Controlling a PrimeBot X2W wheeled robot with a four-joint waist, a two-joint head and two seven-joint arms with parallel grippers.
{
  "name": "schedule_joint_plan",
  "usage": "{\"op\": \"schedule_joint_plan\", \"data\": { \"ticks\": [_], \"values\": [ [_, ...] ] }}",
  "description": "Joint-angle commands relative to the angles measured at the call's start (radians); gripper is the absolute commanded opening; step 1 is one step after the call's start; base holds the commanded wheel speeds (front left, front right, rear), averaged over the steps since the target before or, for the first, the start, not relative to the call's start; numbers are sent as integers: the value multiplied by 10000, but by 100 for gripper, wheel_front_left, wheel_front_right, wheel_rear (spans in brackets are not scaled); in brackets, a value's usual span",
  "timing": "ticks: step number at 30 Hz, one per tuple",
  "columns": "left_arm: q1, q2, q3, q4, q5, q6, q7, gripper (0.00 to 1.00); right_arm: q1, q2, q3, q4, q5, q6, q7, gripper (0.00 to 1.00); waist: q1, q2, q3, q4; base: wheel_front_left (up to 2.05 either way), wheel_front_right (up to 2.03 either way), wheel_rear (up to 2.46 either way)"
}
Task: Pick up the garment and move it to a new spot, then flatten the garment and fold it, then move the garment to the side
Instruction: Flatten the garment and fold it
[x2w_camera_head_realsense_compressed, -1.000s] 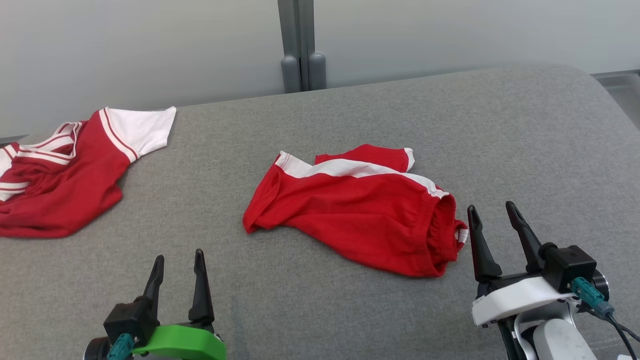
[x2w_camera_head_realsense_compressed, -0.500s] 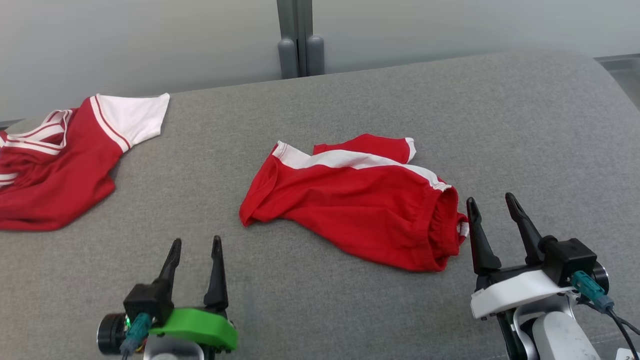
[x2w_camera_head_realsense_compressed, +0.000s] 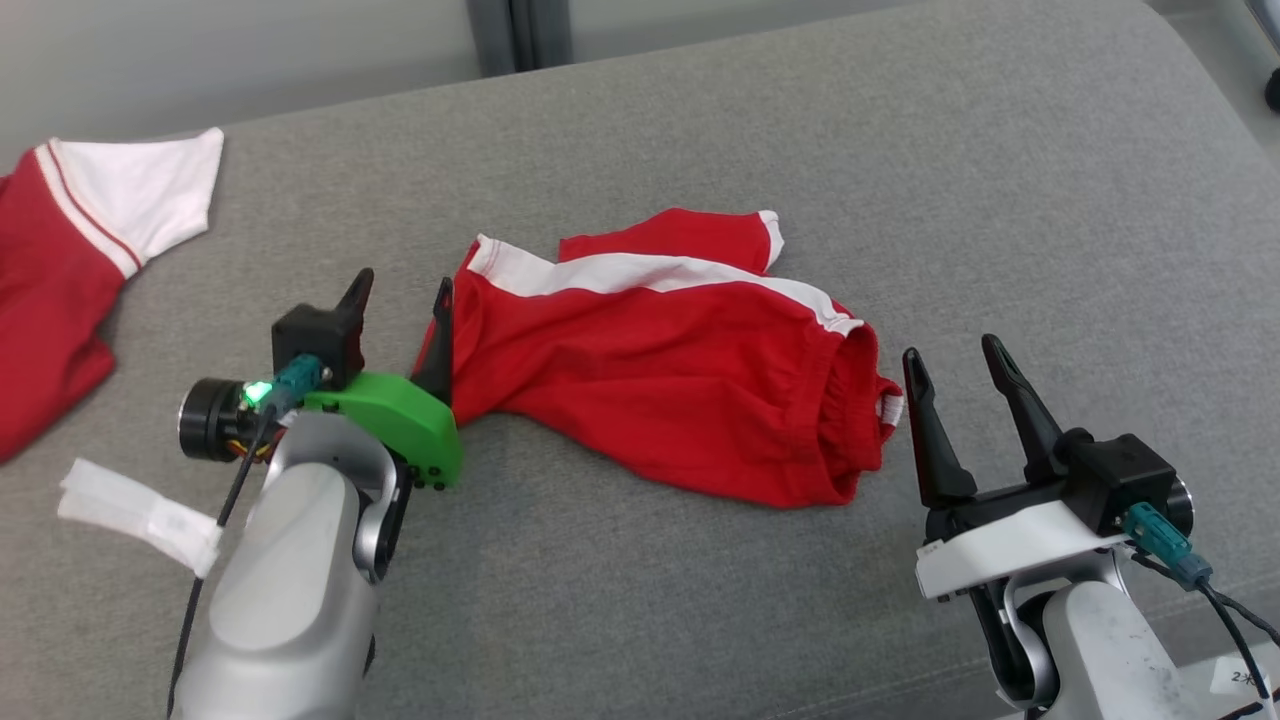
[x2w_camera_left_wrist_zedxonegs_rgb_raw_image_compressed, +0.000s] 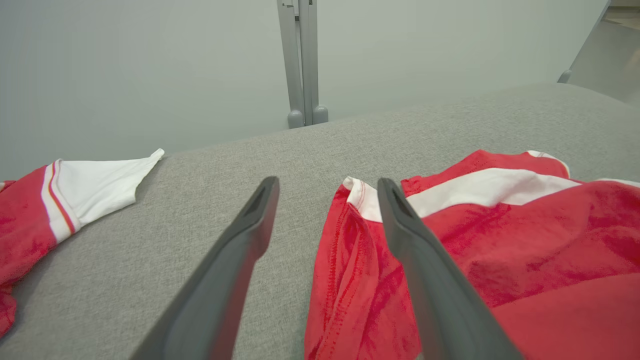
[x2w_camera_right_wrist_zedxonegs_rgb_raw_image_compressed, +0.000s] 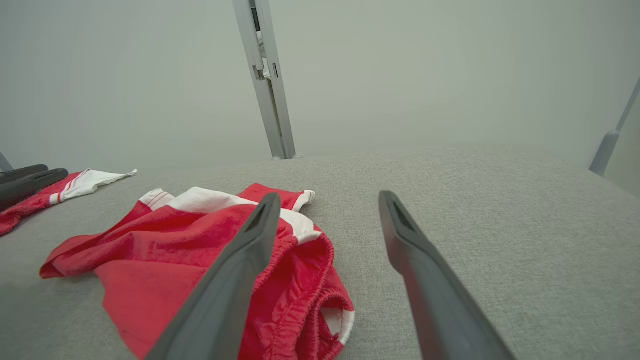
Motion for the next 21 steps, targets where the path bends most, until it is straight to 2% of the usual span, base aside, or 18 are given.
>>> {"op": "schedule_joint_plan", "data": {
  "ticks": [1, 8, 14, 15, 16, 17, 18, 21],
  "values": [
    [-458, 107, -33, 333, 102, -48, 117, 100, -143, -17, 53, -60, 55, -3, -33, 100, 0, 0, 715, -681, 0, 0, 0],
    [-2080, 383, -299, 2179, 270, -202, 1014, 100, -388, -17, 309, -128, 281, -3, -35, 100, 0, 0, 1320, -1245, 0, 0, 0],
    [-2882, 454, -445, 3347, 285, -281, 1480, 100, -483, -15, 377, -149, 446, -3, -33, 100, 0, 0, 1545, -1451, 0, 0, 0],
    [-2970, 462, -452, 3465, 290, -245, 1508, 80, -489, -15, 364, -154, 462, -3, -33, 100, 0, 0, 1559, -1458, 0, 0, 0],
    [-3056, 483, -473, 3590, 326, -199, 1452, 40, -496, -15, 347, -154, 470, -3, -35, 100, 0, 0, 1567, -1459, 0, 0, 0],
    [-3119, 475, -490, 3632, 332, -209, 1351, 4, -496, -15, 327, -153, 469, -3, -35, 100, 0, 0, 1569, -1451, 0, 0, 0],
    [-3174, 422, -484, 3668, 271, -216, 1212, 0, -490, -15, 285, -154, 458, -3, -35, 100, 0, 0, 1561, -1422, 0, 0, 0],
    [-3202, 293, -559, 3734, 205, -287, 862, 0, -458, -15, 144, -127, 441, -3, -35, 100, 0, 0, 1469, -1266, 0, 0, 0]
  ]
}}
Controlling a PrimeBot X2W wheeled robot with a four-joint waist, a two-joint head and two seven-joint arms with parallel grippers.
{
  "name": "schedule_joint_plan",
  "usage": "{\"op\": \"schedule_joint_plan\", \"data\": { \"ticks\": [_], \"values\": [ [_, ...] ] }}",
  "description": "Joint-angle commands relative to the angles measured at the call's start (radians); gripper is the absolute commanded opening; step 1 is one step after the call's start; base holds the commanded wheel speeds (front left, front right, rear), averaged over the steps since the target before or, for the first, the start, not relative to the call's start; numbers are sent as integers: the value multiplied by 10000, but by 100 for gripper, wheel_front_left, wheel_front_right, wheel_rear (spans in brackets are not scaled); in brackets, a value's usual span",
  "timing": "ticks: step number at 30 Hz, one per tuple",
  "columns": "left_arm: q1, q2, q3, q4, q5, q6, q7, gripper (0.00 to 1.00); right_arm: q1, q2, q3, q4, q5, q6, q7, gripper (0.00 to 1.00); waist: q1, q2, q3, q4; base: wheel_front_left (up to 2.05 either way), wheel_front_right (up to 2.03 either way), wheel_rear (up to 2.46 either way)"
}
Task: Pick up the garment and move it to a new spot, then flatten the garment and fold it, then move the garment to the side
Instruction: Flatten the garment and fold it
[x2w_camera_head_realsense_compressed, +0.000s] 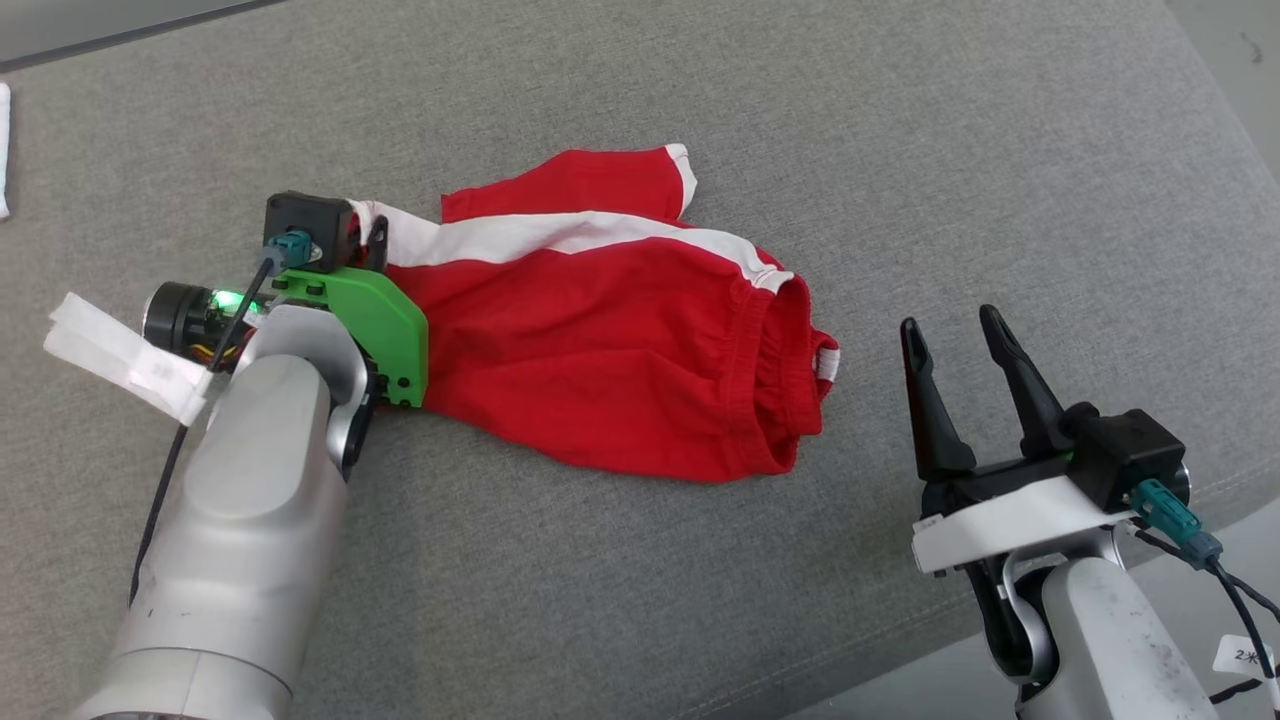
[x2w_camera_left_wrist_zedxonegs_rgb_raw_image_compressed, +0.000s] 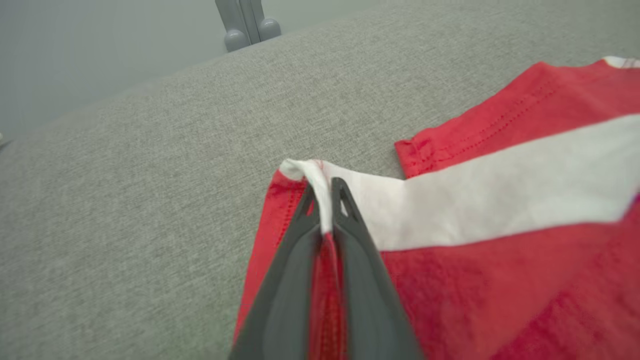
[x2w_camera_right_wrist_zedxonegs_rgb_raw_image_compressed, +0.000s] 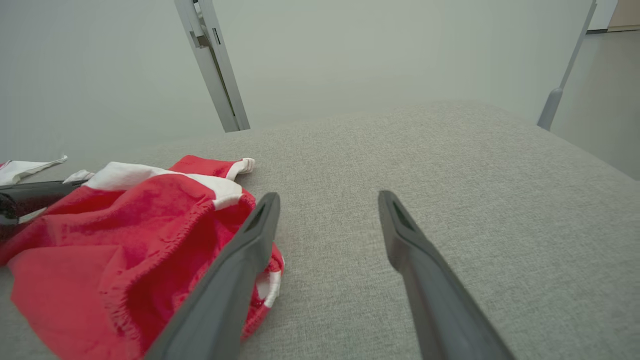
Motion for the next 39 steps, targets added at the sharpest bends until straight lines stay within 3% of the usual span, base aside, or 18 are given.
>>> {"op": "schedule_joint_plan", "data": {
  "ticks": [1, 11, 19, 24, 28, 33, 39],
  "values": [
    [-92, -20, -48, 19, -62, -62, -178, 0, -49, -11, -53, -5, 20, -3, -33, 100, 0, 0, -138, 176, 0, 0, 0],
    [479, -208, -252, -1138, -408, -294, -1582, 0, 250, -19, -302, 86, -195, -3, -33, 100, 0, 0, -1007, 1095, 0, 0, 0],
    [3108, -140, -291, -4816, -1456, -446, -1391, 0, 835, -16, -665, 275, -512, -3, -35, 100, 0, 0, -1860, 1847, 0, 0, 0],
    [5632, -4, -208, -7699, -2011, 32, -702, 0, 1259, -16, -781, 332, -671, -3, -33, 100, 0, 0, -2145, 2069, 0, 0, 0],
    [7249, 83, 61, -8965, -2353, 583, -327, 0, 1487, -16, -834, 374, -749, -3, -34, 100, 0, 0, -2254, 2131, 0, 0, 0],
    [8300, 42, 221, -9104, -2728, 911, -161, 0, 1557, -18, -776, 459, -807, -3, -34, 100, 0, 0, -2359, 2116, 0, 0, 0],
    [8717, -40, 549, -7999, -3154, 1093, -324, 0, 1512, -16, -646, 478, -850, -3, -33, 100, 0, 0, -2398, 2010, 0, 0, 0]
  ]
}}
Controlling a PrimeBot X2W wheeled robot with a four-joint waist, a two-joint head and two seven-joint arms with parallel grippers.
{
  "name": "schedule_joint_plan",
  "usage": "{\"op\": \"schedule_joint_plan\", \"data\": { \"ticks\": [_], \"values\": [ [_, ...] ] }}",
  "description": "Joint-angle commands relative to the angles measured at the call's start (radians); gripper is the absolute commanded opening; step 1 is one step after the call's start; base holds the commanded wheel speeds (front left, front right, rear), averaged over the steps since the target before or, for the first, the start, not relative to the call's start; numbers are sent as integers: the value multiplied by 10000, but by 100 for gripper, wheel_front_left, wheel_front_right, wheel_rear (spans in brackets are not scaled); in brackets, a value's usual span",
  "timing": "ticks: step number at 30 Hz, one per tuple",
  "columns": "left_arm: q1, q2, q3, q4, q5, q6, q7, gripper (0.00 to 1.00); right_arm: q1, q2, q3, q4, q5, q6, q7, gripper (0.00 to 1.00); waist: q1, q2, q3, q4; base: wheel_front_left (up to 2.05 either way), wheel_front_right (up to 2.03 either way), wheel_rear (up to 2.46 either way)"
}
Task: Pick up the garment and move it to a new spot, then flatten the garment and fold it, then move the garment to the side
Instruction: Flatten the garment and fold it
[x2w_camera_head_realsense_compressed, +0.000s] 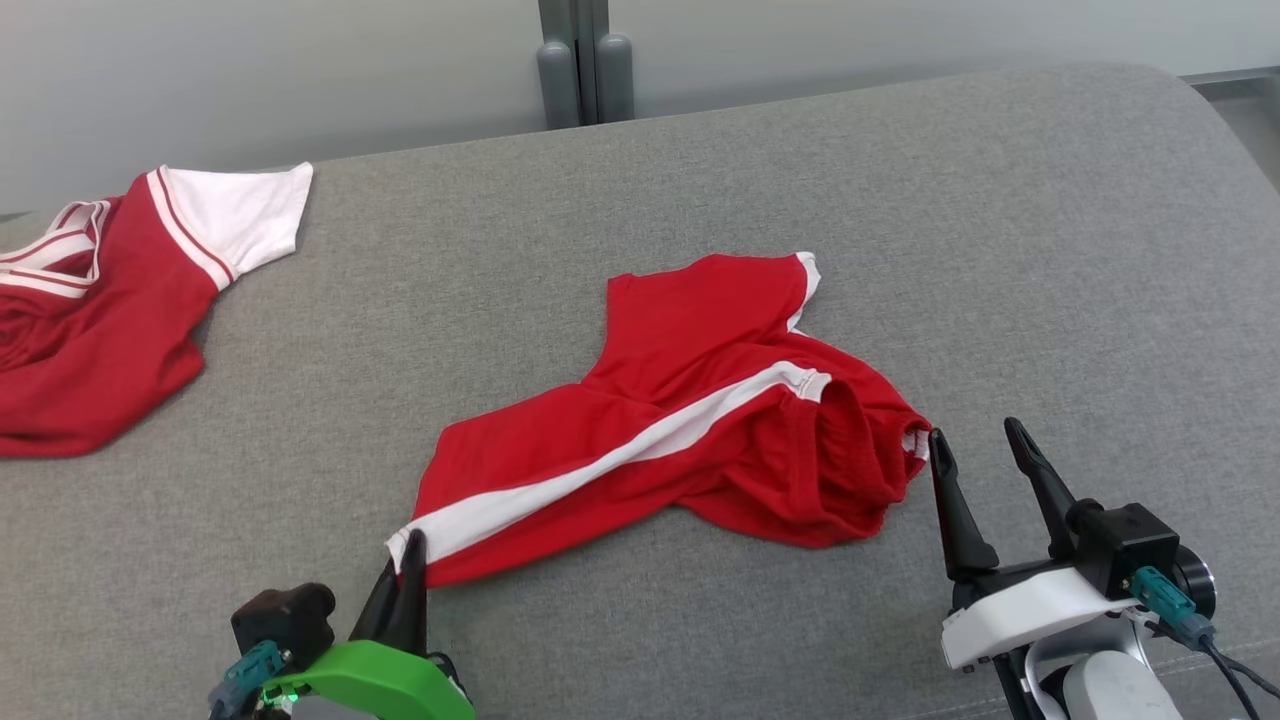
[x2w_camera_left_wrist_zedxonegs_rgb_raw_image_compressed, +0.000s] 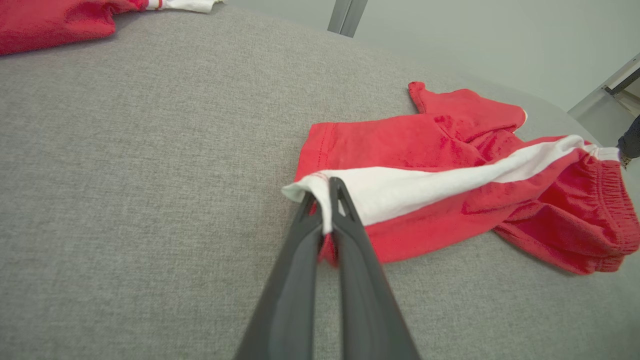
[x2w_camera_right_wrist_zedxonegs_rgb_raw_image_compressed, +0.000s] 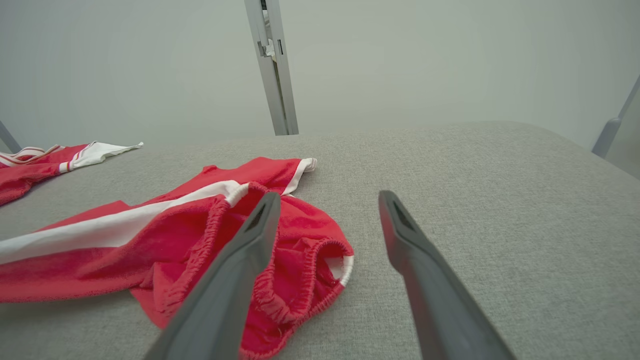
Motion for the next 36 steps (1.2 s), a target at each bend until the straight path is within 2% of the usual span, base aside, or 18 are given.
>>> {"op": "schedule_joint_plan", "data": {
  "ticks": [1, 13, 14, 15, 16, 25, 36],
  "values": [
    [168, -31, 91, 287, -154, 51, -141, 0, 62, -23, 11, 3, -57, -3, -34, 100, 0, 0, 12, -42, 0, 0, 0],
    [-538, -248, 224, 2705, -434, -222, -1186, 0, 17, -22, 173, 83, 3, -3, -34, 100, 0, 0, -2, 1, 0, 0, 0],
    [-611, -259, 218, 2836, -381, -215, -1338, 36, 6, -22, 180, 103, 11, -3, -34, 100, 0, 0, -26, 12, 0, 0, 0],
    [-660, -273, 216, 2912, -369, -241, -1449, 55, -4, -22, 182, 113, 18, -3, -34, 100, 0, 0, -50, 19, 0, 0, 0],
    [-721, -296, 215, 3000, -382, -270, -1569, 100, -15, -22, 177, 117, 24, -3, -34, 100, 0, 0, -87, 30, 0, 0, 0],
    [-1006, -316, 232, 3014, 73, -218, -2110, 100, 84, -22, 119, 106, 18, -3, -34, 100, 0, 0, -616, 90, 0, 0, 0],
    [-667, -463, 662, 1581, 1073, -200, -2177, 100, 77, -22, 6, 4, 52, -3, -33, 100, 0, 0, -1140, 269, 0, 0, 0]
  ]
}}
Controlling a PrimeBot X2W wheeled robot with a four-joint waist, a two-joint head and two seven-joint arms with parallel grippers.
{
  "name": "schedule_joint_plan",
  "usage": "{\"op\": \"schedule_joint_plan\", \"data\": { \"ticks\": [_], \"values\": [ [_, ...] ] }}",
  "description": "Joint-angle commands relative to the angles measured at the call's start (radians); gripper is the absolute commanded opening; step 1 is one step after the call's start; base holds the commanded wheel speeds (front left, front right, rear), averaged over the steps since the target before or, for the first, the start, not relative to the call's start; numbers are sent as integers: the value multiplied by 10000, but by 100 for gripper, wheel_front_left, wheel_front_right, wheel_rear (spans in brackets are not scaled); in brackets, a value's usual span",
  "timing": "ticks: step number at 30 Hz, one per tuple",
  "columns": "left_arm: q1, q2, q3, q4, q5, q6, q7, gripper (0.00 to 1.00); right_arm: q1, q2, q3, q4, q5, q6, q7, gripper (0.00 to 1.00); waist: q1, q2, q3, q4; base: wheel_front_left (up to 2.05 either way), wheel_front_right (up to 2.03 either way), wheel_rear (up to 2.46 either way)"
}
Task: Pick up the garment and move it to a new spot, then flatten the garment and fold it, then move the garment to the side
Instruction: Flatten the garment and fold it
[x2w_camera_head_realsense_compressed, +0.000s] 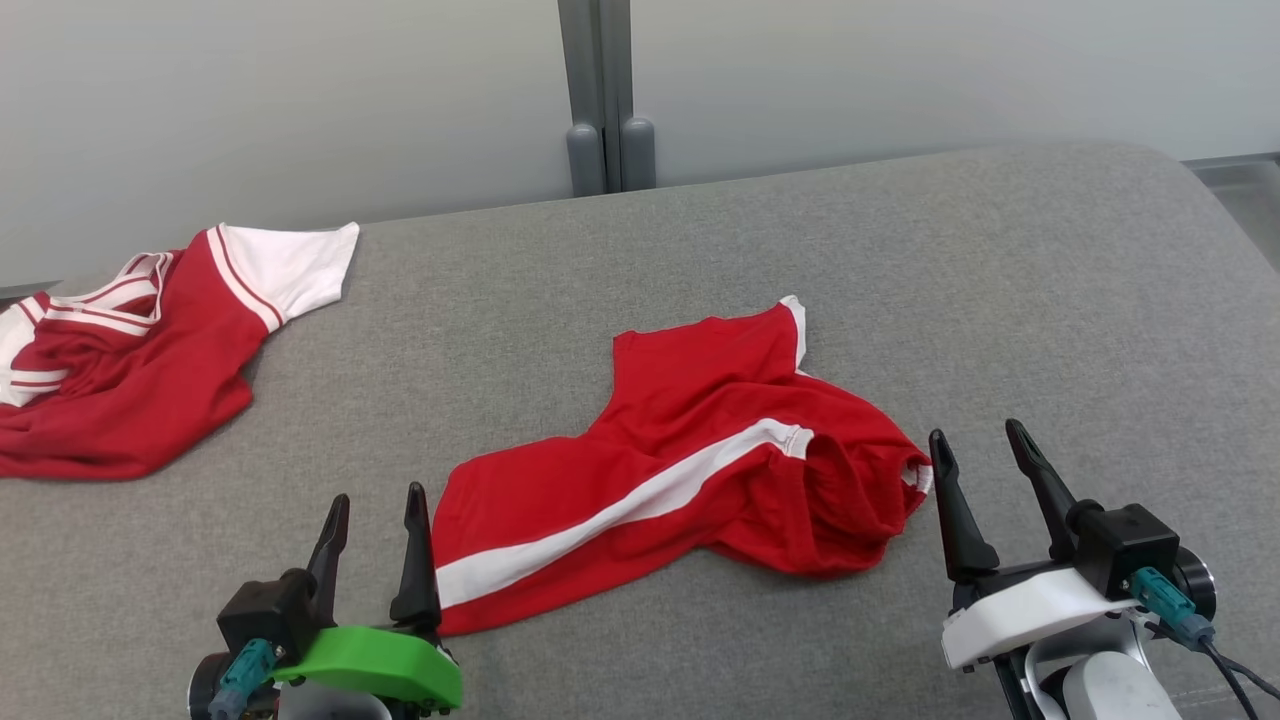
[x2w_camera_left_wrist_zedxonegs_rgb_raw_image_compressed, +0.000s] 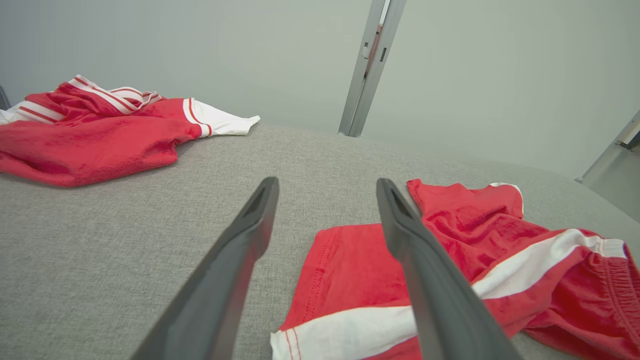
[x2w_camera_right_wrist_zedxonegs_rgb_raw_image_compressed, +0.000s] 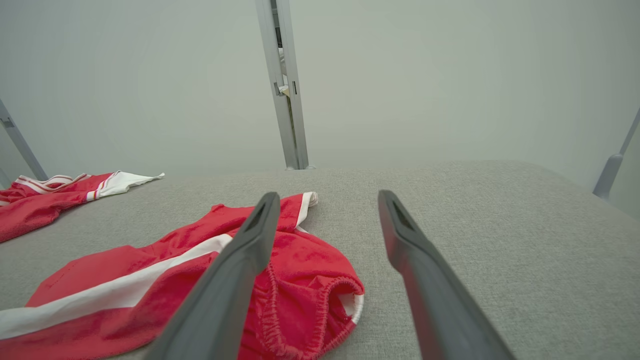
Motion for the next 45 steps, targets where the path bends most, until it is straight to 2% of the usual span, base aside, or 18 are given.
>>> {"op": "schedule_joint_plan", "data": {
  "ticks": [1, 16, 30, 38, 45],
  "values": [
    [177, -41, 52, -95, 149, -5, -28, 100, 72, -22, 4, -38, 34, -3, -34, 100, 0, 0, -83, 65, 0, 0, 0],
    [912, -178, 551, -502, 451, 84, -22, 100, -100, -22, 296, 106, 123, -3, -34, 100, 0, 0, -312, 250, 0, 0, 0],
    [989, -181, 392, -686, 286, 277, -23, 100, -152, -20, 415, 301, 111, -3, -33, 100, 0, 0, -251, 286, 0, 0, 0],
    [957, -179, 260, -645, 285, 308, -21, 100, -500, -23, 1291, 1495, 632, -3, -6, 100, 0, 0, -103, 458, 0, 0, 0],
    [773, -178, 132, -605, 250, 373, -22, 100, -1487, -25, 1888, 2904, 1312, -3, 798, 100, 0, 0, 130, 798, 0, 0, 0]
  ]
}}
